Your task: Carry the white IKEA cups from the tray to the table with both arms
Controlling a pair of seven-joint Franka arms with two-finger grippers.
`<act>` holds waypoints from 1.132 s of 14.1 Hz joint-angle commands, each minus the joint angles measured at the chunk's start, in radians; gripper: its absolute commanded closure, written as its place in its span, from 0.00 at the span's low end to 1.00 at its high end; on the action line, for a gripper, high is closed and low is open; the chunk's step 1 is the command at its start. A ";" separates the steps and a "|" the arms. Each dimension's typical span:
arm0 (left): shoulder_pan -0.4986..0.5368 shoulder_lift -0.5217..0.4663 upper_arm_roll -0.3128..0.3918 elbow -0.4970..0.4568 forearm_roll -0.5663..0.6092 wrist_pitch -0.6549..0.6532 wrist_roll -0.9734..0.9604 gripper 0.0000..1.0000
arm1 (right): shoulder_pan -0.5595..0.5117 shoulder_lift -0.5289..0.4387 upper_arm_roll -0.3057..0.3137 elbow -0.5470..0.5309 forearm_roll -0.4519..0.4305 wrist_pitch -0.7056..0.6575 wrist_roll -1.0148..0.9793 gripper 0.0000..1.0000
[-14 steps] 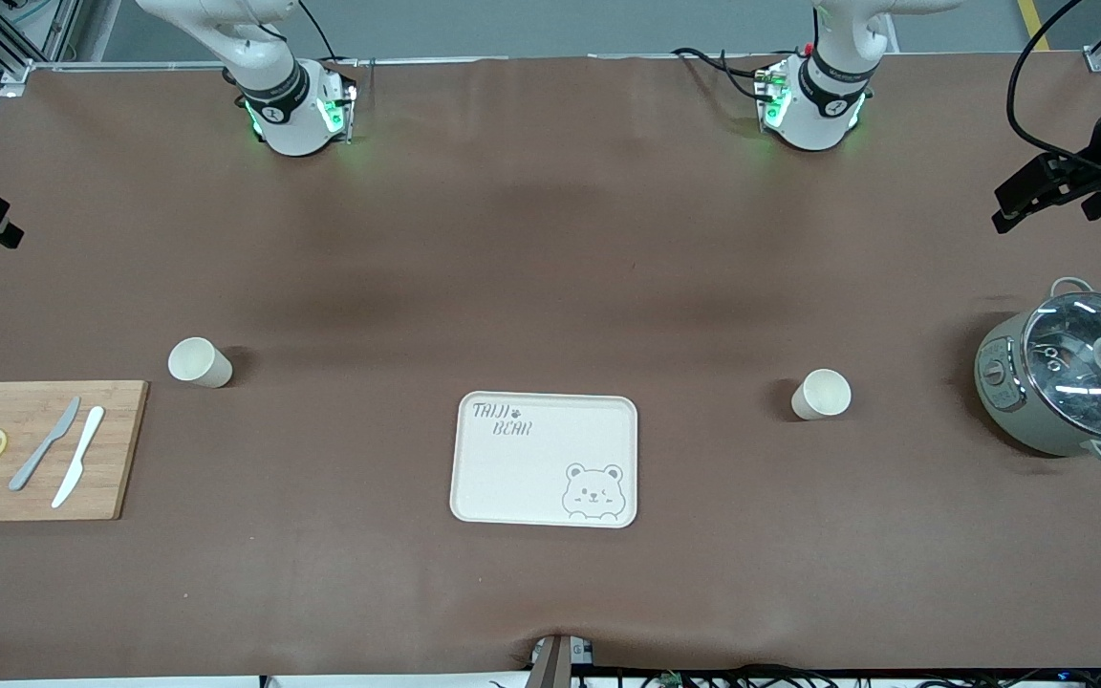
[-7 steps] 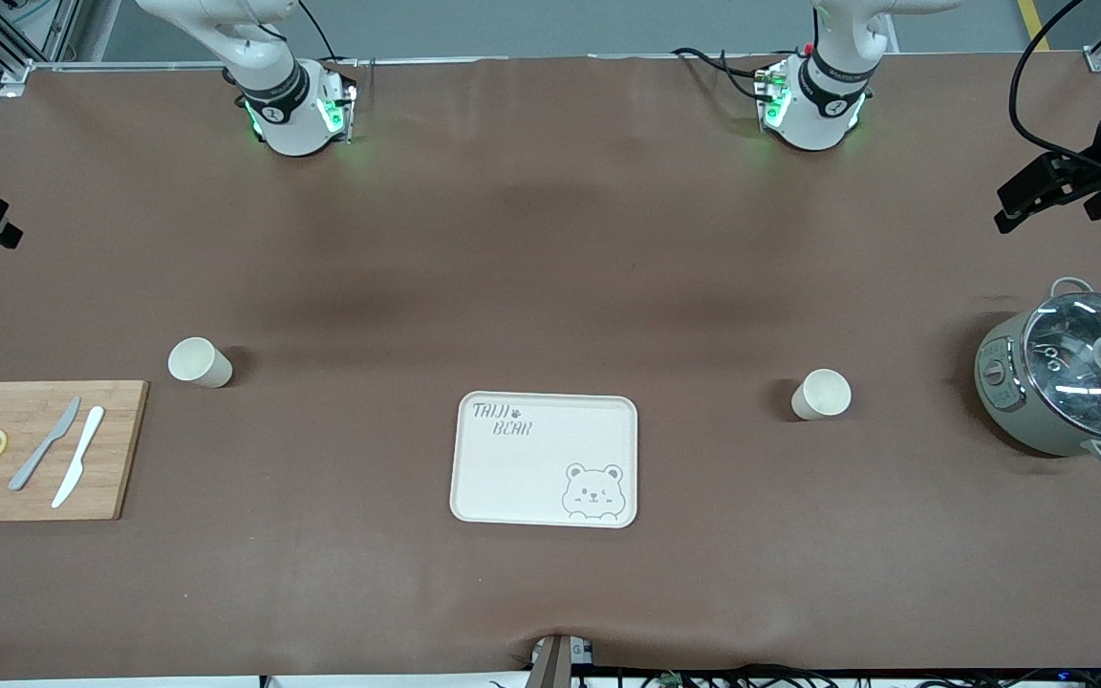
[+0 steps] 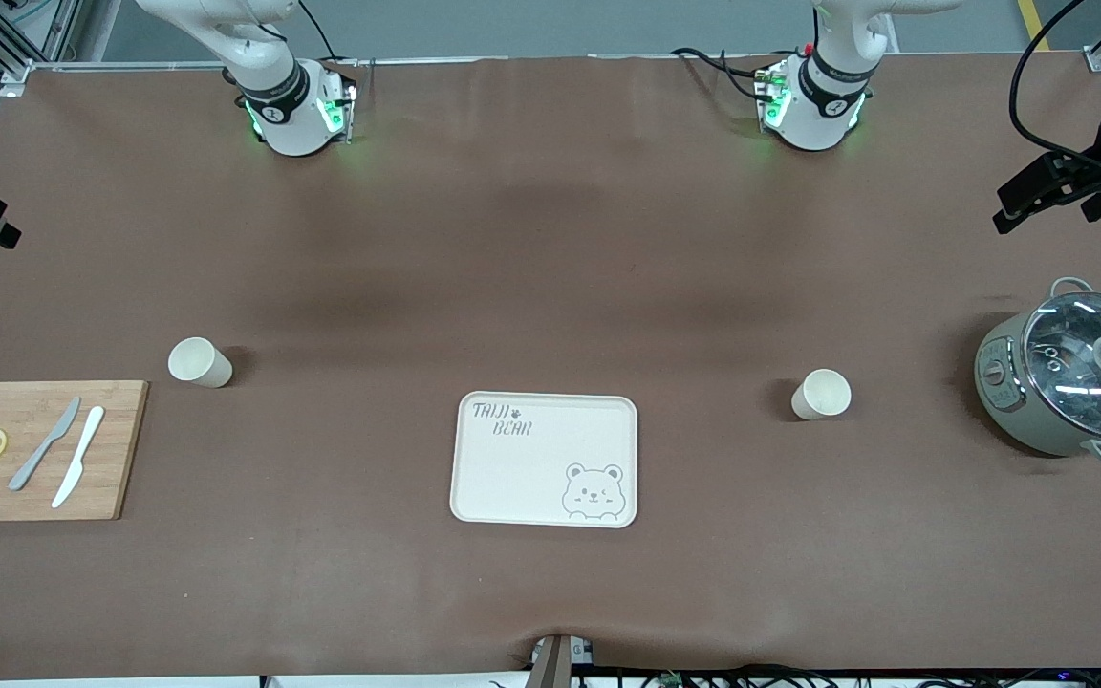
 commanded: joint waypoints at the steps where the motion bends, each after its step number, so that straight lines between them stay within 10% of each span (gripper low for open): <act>1: 0.002 0.015 0.003 0.022 -0.027 -0.013 0.018 0.00 | -0.007 0.013 0.004 0.025 -0.007 -0.006 0.008 0.00; 16: 0.003 0.009 0.003 0.051 -0.025 -0.016 0.018 0.00 | -0.008 0.014 0.004 0.027 -0.010 -0.006 0.007 0.00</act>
